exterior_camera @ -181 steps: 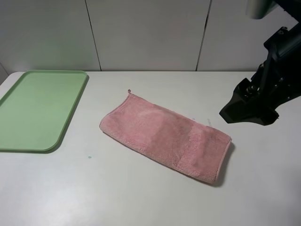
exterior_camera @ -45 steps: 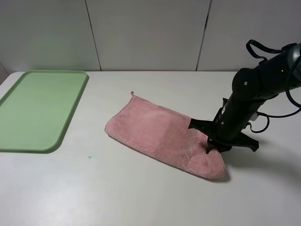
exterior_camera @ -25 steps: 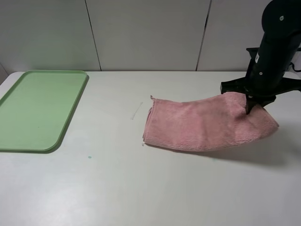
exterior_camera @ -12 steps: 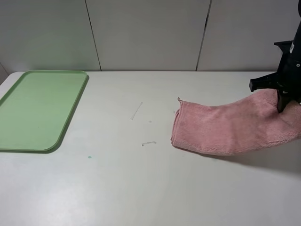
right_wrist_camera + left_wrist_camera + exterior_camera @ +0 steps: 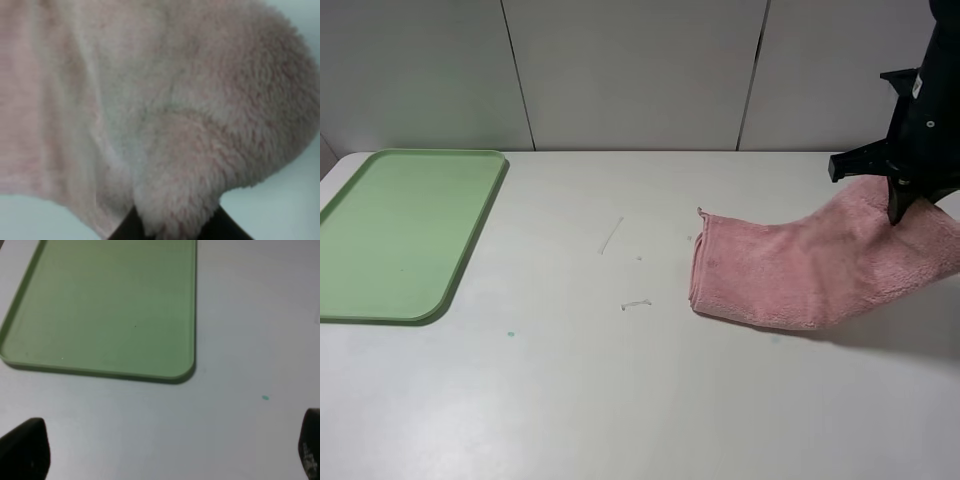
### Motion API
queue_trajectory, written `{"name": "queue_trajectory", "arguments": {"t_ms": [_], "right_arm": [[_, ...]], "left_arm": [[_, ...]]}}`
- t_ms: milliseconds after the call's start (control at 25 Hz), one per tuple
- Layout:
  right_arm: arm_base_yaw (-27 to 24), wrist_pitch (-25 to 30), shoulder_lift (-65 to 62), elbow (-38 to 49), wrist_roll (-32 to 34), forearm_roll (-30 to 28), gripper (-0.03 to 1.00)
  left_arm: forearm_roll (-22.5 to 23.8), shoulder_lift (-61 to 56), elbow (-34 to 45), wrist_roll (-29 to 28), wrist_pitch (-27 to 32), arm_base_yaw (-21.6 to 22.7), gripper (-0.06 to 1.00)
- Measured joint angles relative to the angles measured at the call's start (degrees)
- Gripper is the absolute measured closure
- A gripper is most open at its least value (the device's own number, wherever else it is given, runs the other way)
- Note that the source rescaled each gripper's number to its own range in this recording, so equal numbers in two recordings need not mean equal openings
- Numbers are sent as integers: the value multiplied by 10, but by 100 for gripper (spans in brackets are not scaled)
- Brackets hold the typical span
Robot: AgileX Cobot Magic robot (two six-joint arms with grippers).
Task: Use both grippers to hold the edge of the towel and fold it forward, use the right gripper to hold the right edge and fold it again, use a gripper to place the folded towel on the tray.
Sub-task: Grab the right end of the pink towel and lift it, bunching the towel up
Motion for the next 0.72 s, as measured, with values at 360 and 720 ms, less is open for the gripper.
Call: {"name": "queue_trajectory", "arguments": {"t_ms": [360, 720], "right_arm": [[79, -27, 61, -6, 41, 0, 89], [120, -41, 80, -46, 95, 0, 89]], "left_arm": [[0, 0, 0, 0, 0, 0, -5], [0, 0, 0, 0, 0, 0, -5]]}}
